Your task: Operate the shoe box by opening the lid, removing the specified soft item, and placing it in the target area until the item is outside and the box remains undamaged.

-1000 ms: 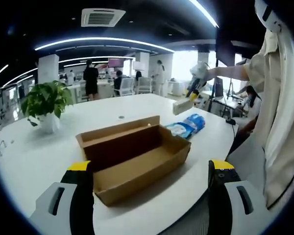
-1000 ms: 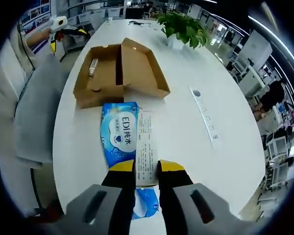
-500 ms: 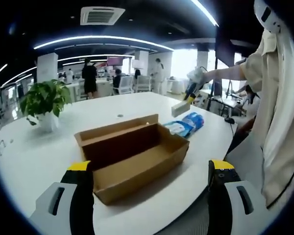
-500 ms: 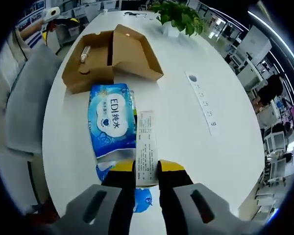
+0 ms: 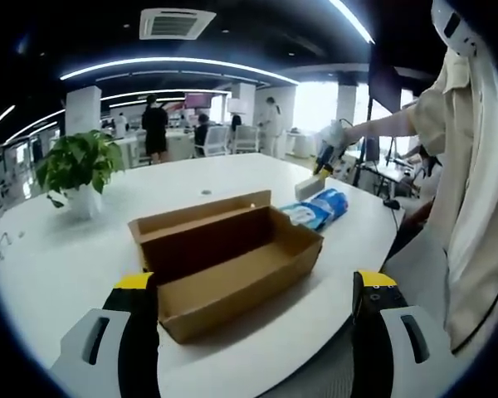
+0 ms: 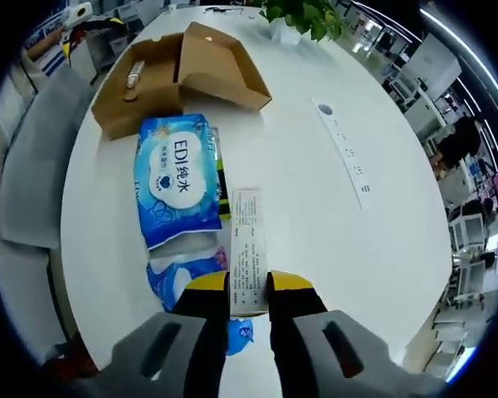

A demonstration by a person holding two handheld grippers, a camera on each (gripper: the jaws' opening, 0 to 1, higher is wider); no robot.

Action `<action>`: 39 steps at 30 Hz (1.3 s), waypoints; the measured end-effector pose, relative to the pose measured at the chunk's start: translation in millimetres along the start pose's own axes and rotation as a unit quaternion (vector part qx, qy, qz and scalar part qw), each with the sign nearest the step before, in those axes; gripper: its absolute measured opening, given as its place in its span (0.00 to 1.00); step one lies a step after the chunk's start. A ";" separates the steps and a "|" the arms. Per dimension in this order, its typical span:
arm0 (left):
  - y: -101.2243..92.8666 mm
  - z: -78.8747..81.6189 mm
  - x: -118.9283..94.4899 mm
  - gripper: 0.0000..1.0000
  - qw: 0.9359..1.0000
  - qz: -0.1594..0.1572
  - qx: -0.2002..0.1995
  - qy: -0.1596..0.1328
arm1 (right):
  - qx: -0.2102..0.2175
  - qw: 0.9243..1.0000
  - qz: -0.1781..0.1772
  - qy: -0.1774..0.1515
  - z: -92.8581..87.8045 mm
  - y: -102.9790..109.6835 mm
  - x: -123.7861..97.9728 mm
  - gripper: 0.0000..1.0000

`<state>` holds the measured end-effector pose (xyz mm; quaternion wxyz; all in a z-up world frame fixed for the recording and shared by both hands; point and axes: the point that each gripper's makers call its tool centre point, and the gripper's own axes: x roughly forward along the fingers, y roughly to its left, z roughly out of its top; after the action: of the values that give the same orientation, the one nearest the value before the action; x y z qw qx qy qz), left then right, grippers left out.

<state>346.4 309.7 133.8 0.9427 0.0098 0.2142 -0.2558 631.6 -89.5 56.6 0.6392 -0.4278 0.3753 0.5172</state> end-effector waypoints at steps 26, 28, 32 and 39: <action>4.9 -5.9 -1.7 1.00 1.000 0.007 -0.001 0.013 | -0.089 0.991 -0.006 0.099 -45.4 -10.2 25.6 0.15; 4.8 -6.5 -1.7 1.00 1.000 0.006 -0.001 0.014 | -0.097 0.990 -0.008 0.105 -48.6 -11.1 26.9 0.15; 5.2 -7.8 -1.4 1.00 1.000 0.008 -0.002 0.016 | -0.112 0.986 -0.008 0.120 -57.1 -12.5 29.0 0.15; 4.4 -8.5 -0.4 1.00 1.000 0.006 -0.002 0.017 | -0.115 0.986 -0.012 0.121 -60.8 -15.0 30.6 0.15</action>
<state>344.9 314.8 125.9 0.9405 0.0130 0.2304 -0.2493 649.6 -137.4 9.4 0.5419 -0.5622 0.3828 0.4937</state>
